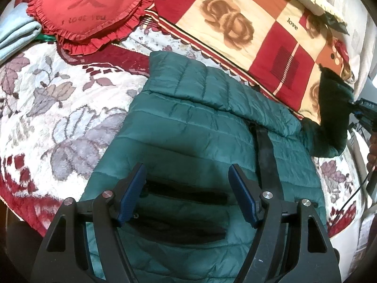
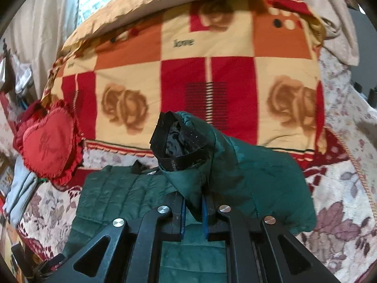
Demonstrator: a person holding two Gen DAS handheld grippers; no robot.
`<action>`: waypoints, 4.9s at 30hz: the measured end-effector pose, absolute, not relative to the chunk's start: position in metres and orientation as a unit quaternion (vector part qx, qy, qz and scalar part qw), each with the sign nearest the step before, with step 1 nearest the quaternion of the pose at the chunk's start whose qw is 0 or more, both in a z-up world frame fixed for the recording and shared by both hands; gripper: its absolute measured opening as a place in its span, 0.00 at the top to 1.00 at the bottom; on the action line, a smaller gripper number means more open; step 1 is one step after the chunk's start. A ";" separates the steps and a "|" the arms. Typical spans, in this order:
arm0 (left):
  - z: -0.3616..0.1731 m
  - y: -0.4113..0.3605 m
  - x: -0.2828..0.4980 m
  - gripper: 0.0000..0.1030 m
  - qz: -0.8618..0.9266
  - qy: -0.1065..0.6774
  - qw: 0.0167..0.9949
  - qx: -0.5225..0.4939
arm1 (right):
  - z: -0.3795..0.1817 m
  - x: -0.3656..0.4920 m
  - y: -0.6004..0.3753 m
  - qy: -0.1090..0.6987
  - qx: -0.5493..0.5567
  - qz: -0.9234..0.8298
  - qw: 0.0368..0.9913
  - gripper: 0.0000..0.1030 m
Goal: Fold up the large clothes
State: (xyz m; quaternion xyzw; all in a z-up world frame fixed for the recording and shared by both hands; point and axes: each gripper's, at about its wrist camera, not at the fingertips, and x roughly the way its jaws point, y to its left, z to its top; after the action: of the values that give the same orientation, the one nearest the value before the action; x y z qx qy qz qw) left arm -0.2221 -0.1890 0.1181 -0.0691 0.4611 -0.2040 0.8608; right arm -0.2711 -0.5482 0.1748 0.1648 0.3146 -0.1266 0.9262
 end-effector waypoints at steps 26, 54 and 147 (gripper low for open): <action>0.118 -0.160 -0.213 0.29 -0.192 0.461 0.861 -0.097 | 0.146 -0.158 -0.412 0.365 0.159 0.000 0.917 0.91; 0.111 -0.152 -0.206 0.29 -0.181 0.471 0.857 -0.102 | 0.076 -0.118 -0.369 0.441 0.194 0.064 0.874 0.47; 0.076 -0.324 -0.034 0.30 -0.136 0.444 0.881 0.092 | 0.020 -0.160 -0.545 0.453 0.104 -0.184 0.866 0.25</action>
State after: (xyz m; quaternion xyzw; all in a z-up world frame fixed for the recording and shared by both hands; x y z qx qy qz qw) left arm -0.0342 -0.3241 0.0757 0.0924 0.4442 -0.1355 0.8808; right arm -0.1604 -0.5447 0.0195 0.1039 0.4531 -0.1841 0.8661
